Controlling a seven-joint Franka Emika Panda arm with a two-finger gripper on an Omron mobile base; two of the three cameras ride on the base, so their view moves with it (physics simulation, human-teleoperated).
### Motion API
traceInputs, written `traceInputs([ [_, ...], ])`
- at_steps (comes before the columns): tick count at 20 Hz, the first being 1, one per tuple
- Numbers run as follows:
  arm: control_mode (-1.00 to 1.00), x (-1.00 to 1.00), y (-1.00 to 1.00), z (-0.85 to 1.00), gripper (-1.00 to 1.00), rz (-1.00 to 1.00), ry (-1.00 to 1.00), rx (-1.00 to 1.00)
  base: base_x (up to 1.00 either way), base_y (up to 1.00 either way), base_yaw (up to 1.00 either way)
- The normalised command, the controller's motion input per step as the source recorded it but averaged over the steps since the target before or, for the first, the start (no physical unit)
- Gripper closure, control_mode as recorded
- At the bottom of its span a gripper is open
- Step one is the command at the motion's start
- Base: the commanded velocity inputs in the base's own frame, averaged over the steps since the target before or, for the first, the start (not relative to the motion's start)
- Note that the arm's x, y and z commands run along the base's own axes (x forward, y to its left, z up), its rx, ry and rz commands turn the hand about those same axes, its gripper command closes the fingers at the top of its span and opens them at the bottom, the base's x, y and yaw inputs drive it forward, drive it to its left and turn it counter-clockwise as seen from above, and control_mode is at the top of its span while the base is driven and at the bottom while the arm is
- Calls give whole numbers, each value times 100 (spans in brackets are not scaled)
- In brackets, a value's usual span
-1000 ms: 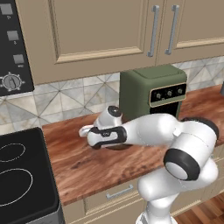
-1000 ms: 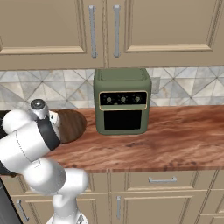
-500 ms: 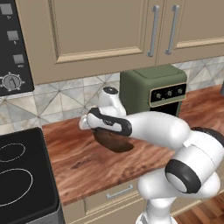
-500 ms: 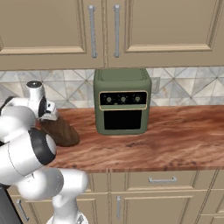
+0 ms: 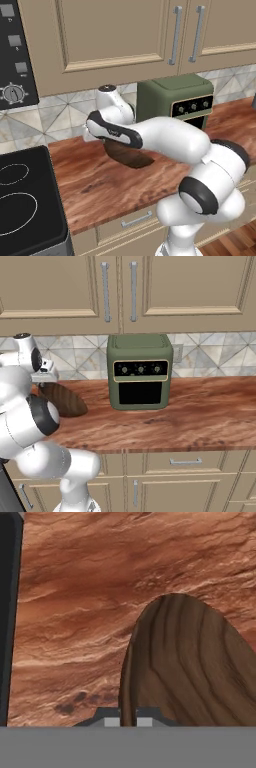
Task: Pick the cup and bowl from the counter and place them on the counter next to the sink.
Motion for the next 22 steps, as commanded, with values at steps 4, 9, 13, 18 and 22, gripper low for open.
traceInputs([
  [4, -100, 0, 1, 0, 100, -1, 6, -30, 0, 0, 0],
  [9, -100, -12, 0, 1, 100, 0, 5, -26, 0, 0, 0],
  [13, -100, -38, 0, 34, 100, 0, 0, -7, 0, 0, 0],
  [18, -100, -78, -2, 24, 100, 0, -13, 0, 0, 0, 0],
  [22, -100, -62, -17, 12, 100, 2, -20, 5, 0, 0, 0],
])
